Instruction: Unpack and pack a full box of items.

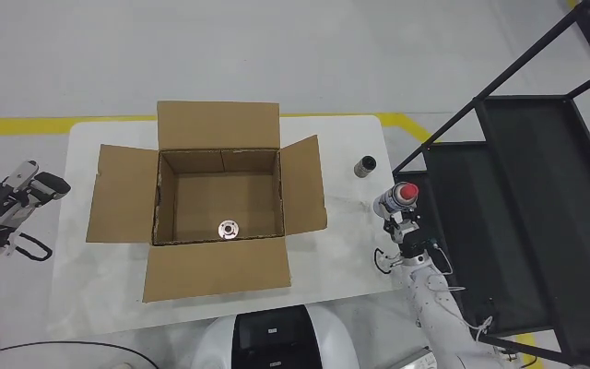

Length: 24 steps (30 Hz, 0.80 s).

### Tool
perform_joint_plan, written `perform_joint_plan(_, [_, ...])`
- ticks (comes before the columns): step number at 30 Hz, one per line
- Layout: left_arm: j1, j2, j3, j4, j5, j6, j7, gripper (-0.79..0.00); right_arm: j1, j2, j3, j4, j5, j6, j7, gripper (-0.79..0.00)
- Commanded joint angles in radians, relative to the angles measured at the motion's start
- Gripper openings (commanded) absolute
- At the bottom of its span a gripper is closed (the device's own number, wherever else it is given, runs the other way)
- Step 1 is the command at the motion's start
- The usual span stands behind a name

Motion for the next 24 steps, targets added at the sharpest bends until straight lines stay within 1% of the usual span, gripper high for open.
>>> perform_joint_plan(1, [0.000, 0.000, 0.000, 0.000, 0.000, 0.000, 0.000, 0.000, 0.031, -0.001, -0.005, 0.058, 0.019, 0.014, -0.008, -0.785])
perform_joint_plan(6, [0.000, 0.000, 0.000, 0.000, 0.000, 0.000, 0.000, 0.000, 0.089, -0.004, -0.021, 0.166, 0.045, 0.066, -0.031, -0.785])
perform_joint_plan(11, [0.000, 0.000, 0.000, 0.000, 0.000, 0.000, 0.000, 0.000, 0.119, -0.007, -0.034, 0.242, 0.079, 0.072, -0.045, -0.785])
perform_joint_plan(24, [0.000, 0.000, 0.000, 0.000, 0.000, 0.000, 0.000, 0.000, 0.145, -0.027, -0.066, 0.317, 0.162, 0.119, -0.011, -0.785])
